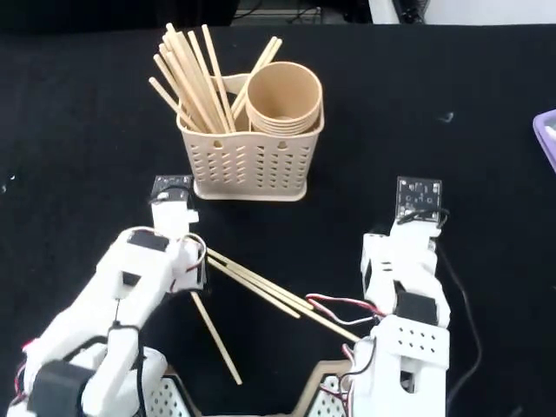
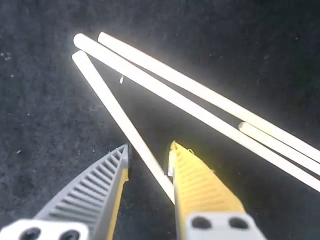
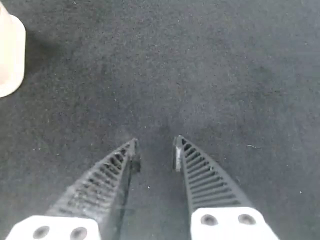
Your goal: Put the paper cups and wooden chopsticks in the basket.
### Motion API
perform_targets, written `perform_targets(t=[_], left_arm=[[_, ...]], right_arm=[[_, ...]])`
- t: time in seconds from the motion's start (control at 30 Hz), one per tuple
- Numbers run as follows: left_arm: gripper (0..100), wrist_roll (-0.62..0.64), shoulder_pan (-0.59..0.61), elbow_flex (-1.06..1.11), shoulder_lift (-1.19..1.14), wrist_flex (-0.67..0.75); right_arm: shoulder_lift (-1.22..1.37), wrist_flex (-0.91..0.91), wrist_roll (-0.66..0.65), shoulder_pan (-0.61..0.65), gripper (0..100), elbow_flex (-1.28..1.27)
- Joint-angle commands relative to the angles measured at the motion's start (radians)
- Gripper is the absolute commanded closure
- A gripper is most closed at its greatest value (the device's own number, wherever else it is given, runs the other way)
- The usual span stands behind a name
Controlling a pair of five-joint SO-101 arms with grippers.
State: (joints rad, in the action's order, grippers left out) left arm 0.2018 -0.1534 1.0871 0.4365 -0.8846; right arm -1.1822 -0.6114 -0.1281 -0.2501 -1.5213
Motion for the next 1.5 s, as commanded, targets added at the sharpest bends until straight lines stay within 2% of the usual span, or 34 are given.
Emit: perform_targets(t=[0.0, 0.07, 0.47, 0.73, 0.8, 0.97, 1.03, 1.17, 1.33, 1.47], left_arm=[[90, 0.003, 0.007, -0.074, -0.055, -0.075], [98, 0.003, 0.007, -0.111, -0.055, -0.107], [97, 0.009, 0.013, -0.329, -0.055, -0.276], [97, 0.021, -0.047, -0.361, -0.060, -0.282], [97, 0.094, -0.045, -0.369, -0.057, -0.275], [96, 0.466, -0.053, -0.335, -0.066, -0.229], [94, 0.539, -0.068, -0.308, -0.064, -0.176], [97, 0.451, -0.114, -0.272, -0.061, -0.063], [97, 0.293, -0.114, -0.225, -0.055, -0.017], [97, 0.287, -0.084, -0.213, -0.055, -0.020]], right_arm=[[-0.016, 0.021, -0.003, -0.014, 87.9, 0.002], [-0.016, 0.021, -0.003, -0.014, 87.9, 0.002], [-0.016, 0.029, -0.003, -0.014, 87.9, -0.008], [-0.016, 0.029, -0.003, -0.012, 87.9, -0.008], [-0.016, 0.029, -0.003, -0.012, 87.9, -0.008], [-0.016, 0.029, -0.003, -0.012, 87.9, -0.008], [-0.016, 0.029, -0.003, -0.012, 87.9, -0.008], [-0.016, 0.029, -0.003, -0.012, 87.9, -0.008], [-0.016, 0.029, -0.003, -0.012, 87.9, -0.010], [-0.016, 0.029, -0.003, -0.012, 87.9, -0.010]])
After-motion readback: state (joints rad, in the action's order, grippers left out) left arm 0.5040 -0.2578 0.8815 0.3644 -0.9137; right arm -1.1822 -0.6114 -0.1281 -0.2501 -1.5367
